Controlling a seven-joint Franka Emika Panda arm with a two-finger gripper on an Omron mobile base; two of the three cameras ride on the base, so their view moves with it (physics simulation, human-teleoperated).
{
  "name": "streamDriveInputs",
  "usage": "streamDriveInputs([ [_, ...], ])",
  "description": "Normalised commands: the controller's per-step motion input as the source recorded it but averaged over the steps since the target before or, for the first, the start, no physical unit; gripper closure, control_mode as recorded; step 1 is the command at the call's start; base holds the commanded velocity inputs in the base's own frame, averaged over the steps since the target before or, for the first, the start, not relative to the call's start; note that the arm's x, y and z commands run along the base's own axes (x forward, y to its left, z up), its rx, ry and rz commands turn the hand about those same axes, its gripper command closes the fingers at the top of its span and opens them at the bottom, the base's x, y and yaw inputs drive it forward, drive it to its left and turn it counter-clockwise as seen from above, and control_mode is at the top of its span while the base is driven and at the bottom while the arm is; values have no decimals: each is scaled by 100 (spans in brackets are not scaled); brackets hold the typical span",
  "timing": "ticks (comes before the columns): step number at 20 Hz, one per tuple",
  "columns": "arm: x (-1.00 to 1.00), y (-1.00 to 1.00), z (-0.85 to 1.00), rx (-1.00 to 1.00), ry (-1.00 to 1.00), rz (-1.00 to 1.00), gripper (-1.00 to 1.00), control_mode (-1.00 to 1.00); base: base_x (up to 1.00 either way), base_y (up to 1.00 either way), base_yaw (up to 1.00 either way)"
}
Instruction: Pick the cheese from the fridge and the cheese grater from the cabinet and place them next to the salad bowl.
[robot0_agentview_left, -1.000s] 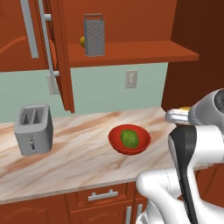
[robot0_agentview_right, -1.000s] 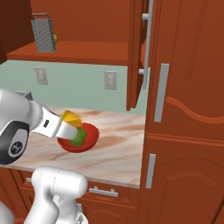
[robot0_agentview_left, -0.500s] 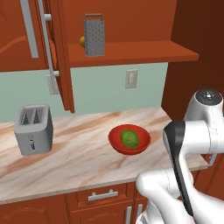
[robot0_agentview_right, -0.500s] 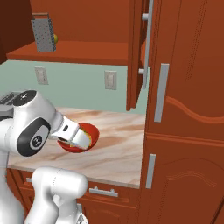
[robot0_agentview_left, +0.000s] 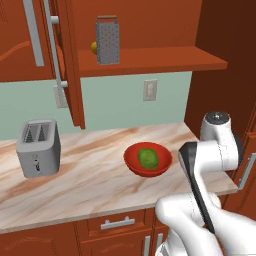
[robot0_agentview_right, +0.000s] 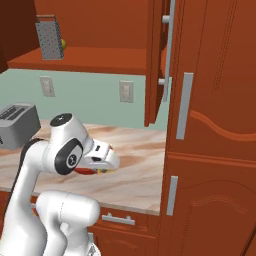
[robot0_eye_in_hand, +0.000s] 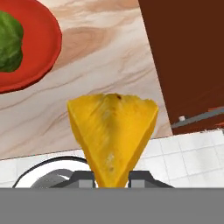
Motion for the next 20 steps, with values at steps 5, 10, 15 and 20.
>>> streamDriveInputs([
  [5, 2, -52, -53, 3, 4, 40, 100, -100, 0, 0, 0],
  [10, 2, -10, -60, 0, 4, 39, 100, -100, 0, 0, 0],
  [15, 30, 0, -55, 0, 0, 36, 100, -100, 0, 0, 0],
  [20, 60, 0, -62, 0, 0, 26, 100, -100, 0, 0, 0],
])
